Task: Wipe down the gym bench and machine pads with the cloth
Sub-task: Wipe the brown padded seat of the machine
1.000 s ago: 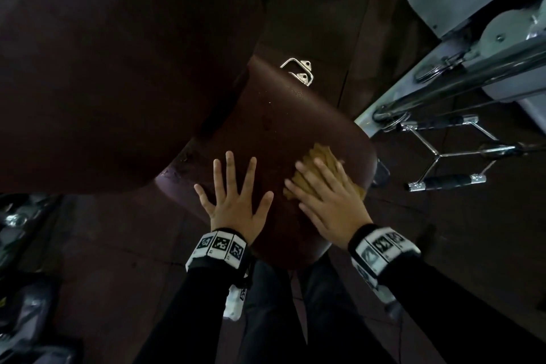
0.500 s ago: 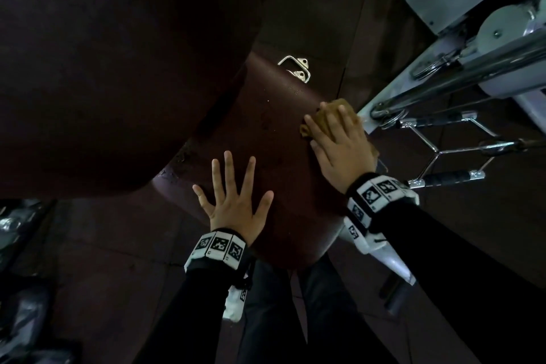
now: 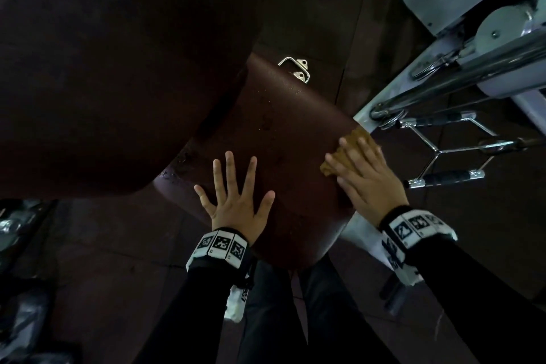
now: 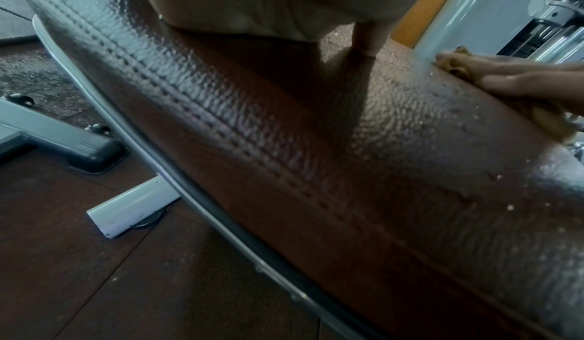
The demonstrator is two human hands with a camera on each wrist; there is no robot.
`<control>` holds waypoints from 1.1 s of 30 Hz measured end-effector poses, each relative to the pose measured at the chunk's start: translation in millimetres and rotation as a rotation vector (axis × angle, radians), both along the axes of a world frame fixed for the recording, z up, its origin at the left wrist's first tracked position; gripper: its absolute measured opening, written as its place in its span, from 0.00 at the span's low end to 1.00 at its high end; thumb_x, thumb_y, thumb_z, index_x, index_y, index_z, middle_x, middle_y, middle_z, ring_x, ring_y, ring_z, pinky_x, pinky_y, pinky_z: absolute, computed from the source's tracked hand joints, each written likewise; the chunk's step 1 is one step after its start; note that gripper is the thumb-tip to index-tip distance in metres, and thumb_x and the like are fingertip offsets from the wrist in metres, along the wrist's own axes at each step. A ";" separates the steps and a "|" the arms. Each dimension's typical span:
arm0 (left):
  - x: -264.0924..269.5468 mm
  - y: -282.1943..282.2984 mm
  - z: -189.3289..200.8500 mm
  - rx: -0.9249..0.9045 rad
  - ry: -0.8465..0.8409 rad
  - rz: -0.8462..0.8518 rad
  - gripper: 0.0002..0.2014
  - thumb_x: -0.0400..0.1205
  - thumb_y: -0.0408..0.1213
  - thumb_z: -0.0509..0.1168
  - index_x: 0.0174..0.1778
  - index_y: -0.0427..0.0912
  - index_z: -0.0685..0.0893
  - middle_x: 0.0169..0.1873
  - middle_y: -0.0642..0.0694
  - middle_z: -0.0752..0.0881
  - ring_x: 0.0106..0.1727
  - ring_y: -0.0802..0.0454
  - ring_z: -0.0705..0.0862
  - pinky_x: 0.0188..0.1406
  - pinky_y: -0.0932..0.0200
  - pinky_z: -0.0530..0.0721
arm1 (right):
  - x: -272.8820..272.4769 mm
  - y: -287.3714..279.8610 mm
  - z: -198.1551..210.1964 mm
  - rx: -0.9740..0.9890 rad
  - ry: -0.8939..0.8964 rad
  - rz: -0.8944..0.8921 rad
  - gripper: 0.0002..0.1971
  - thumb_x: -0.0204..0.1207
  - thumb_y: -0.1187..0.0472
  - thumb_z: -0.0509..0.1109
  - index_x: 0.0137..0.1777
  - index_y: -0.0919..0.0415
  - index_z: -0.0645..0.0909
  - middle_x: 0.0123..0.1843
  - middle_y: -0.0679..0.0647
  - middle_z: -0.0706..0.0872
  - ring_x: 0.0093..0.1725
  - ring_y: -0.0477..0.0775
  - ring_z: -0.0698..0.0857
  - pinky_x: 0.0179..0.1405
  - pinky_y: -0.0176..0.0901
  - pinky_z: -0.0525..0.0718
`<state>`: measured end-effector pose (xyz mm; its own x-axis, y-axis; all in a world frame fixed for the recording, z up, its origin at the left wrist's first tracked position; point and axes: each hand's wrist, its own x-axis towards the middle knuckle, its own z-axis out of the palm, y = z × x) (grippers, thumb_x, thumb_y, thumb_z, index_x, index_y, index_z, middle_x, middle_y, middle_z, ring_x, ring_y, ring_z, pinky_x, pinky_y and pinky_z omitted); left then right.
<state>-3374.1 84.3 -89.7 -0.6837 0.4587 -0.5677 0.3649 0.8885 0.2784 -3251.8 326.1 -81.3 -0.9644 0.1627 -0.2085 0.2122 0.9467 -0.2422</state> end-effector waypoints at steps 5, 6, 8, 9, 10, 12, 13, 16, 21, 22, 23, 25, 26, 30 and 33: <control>1.1 -0.9 -2.7 0.009 0.026 0.001 0.35 0.79 0.69 0.37 0.74 0.69 0.23 0.75 0.54 0.18 0.75 0.51 0.18 0.63 0.35 0.17 | -62.9 -5.4 1.7 0.005 -0.021 -0.156 0.24 0.82 0.49 0.51 0.78 0.46 0.66 0.81 0.55 0.64 0.80 0.66 0.60 0.75 0.70 0.61; 1.3 -1.1 -3.0 0.009 0.033 0.002 0.35 0.79 0.69 0.37 0.74 0.69 0.23 0.75 0.54 0.18 0.76 0.51 0.18 0.64 0.35 0.17 | -72.4 -11.4 3.4 0.008 -0.020 -0.137 0.24 0.82 0.49 0.52 0.78 0.46 0.67 0.81 0.55 0.64 0.80 0.67 0.61 0.75 0.70 0.60; 1.5 -1.1 -3.0 0.008 0.040 0.004 0.35 0.79 0.69 0.38 0.73 0.69 0.23 0.75 0.54 0.18 0.76 0.51 0.18 0.64 0.35 0.17 | -81.7 -26.4 5.5 0.027 -0.006 -0.065 0.24 0.81 0.48 0.51 0.77 0.46 0.67 0.81 0.53 0.65 0.80 0.66 0.62 0.76 0.70 0.57; 1.5 -1.0 -2.9 0.009 0.038 0.005 0.35 0.79 0.69 0.38 0.73 0.70 0.22 0.75 0.54 0.18 0.76 0.52 0.18 0.64 0.35 0.16 | -80.4 -34.7 5.3 0.035 -0.008 -0.017 0.25 0.81 0.48 0.50 0.78 0.45 0.66 0.81 0.53 0.64 0.80 0.66 0.61 0.76 0.69 0.54; 1.5 -1.2 -2.6 0.009 0.035 0.006 0.35 0.79 0.69 0.38 0.72 0.70 0.21 0.75 0.54 0.18 0.75 0.52 0.18 0.64 0.35 0.16 | -75.1 -43.6 4.5 0.035 -0.016 0.033 0.25 0.81 0.48 0.50 0.78 0.44 0.65 0.82 0.52 0.63 0.81 0.65 0.59 0.77 0.68 0.52; 0.9 -1.2 -2.2 0.009 0.032 0.007 0.35 0.79 0.69 0.38 0.71 0.71 0.21 0.75 0.55 0.18 0.75 0.52 0.17 0.64 0.35 0.17 | -55.4 -56.9 1.2 0.006 -0.034 0.125 0.25 0.82 0.48 0.50 0.80 0.43 0.61 0.83 0.50 0.60 0.82 0.63 0.56 0.78 0.67 0.50; 0.3 -1.3 -1.9 0.008 0.026 0.006 0.34 0.79 0.69 0.38 0.71 0.71 0.21 0.75 0.55 0.18 0.75 0.53 0.17 0.64 0.35 0.17 | -42.6 -60.0 -0.8 -0.012 -0.037 0.164 0.25 0.83 0.48 0.50 0.80 0.43 0.60 0.83 0.50 0.59 0.82 0.62 0.55 0.78 0.67 0.51; -1.9 -2.4 -1.0 0.013 0.006 -0.007 0.35 0.78 0.71 0.38 0.72 0.71 0.22 0.74 0.56 0.17 0.73 0.55 0.16 0.64 0.35 0.17 | -5.2 -55.0 -3.7 -0.002 -0.043 0.239 0.25 0.84 0.49 0.50 0.81 0.41 0.57 0.84 0.48 0.56 0.83 0.59 0.52 0.79 0.63 0.52; -6.9 -14.5 5.5 0.055 0.112 -0.030 0.38 0.77 0.71 0.41 0.79 0.64 0.34 0.79 0.57 0.25 0.77 0.59 0.22 0.74 0.36 0.27 | 11.1 -20.6 0.8 0.004 -0.076 0.179 0.25 0.84 0.48 0.49 0.81 0.39 0.54 0.83 0.48 0.56 0.82 0.58 0.54 0.78 0.61 0.54; -10.0 -18.0 6.0 0.041 0.136 -0.024 0.40 0.76 0.72 0.41 0.80 0.62 0.34 0.79 0.55 0.26 0.78 0.58 0.24 0.75 0.36 0.29 | 6.0 -15.2 2.2 -0.002 -0.093 0.153 0.25 0.83 0.48 0.49 0.80 0.40 0.54 0.83 0.48 0.57 0.82 0.59 0.54 0.78 0.62 0.55; -14.3 -21.3 5.9 0.021 0.147 -0.006 0.42 0.75 0.74 0.41 0.80 0.61 0.33 0.79 0.53 0.26 0.78 0.57 0.24 0.74 0.36 0.28 | -1.2 -11.6 3.6 -0.010 -0.108 0.121 0.25 0.83 0.48 0.48 0.80 0.40 0.55 0.83 0.49 0.58 0.82 0.60 0.55 0.77 0.63 0.56; -24.0 -27.2 4.5 -0.004 0.129 0.043 0.45 0.71 0.78 0.40 0.78 0.61 0.28 0.78 0.52 0.25 0.77 0.54 0.22 0.73 0.36 0.27 | -20.6 -9.9 6.1 -0.015 -0.127 0.052 0.24 0.83 0.47 0.47 0.80 0.40 0.55 0.83 0.49 0.57 0.82 0.62 0.54 0.77 0.64 0.54; -27.5 -29.6 3.2 -0.010 0.106 0.050 0.47 0.70 0.80 0.40 0.76 0.62 0.26 0.76 0.53 0.23 0.77 0.52 0.21 0.73 0.35 0.27 | -31.7 -10.7 6.5 -0.005 -0.131 0.023 0.25 0.83 0.46 0.45 0.80 0.40 0.55 0.83 0.48 0.55 0.83 0.62 0.53 0.78 0.63 0.52; -29.2 -32.8 -1.4 -0.022 0.078 0.018 0.47 0.69 0.81 0.36 0.74 0.62 0.20 0.74 0.54 0.17 0.76 0.50 0.18 0.72 0.36 0.22 | -74.3 -13.7 4.0 -0.003 -0.135 -0.035 0.25 0.84 0.45 0.46 0.80 0.37 0.52 0.85 0.45 0.49 0.83 0.59 0.45 0.79 0.60 0.43; -29.1 -32.2 -1.7 -0.006 0.061 0.032 0.47 0.69 0.81 0.37 0.74 0.63 0.19 0.74 0.55 0.17 0.75 0.51 0.17 0.67 0.39 0.17 | -93.7 -15.9 5.1 -0.028 -0.135 -0.031 0.25 0.84 0.46 0.48 0.80 0.35 0.48 0.85 0.46 0.47 0.83 0.58 0.43 0.79 0.59 0.41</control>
<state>-3403.1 52.1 -91.4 -0.7315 0.4327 -0.5270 0.3521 0.9015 0.2514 -3345.5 310.2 -76.2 -0.9218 0.1846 -0.3408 0.2738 0.9325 -0.2354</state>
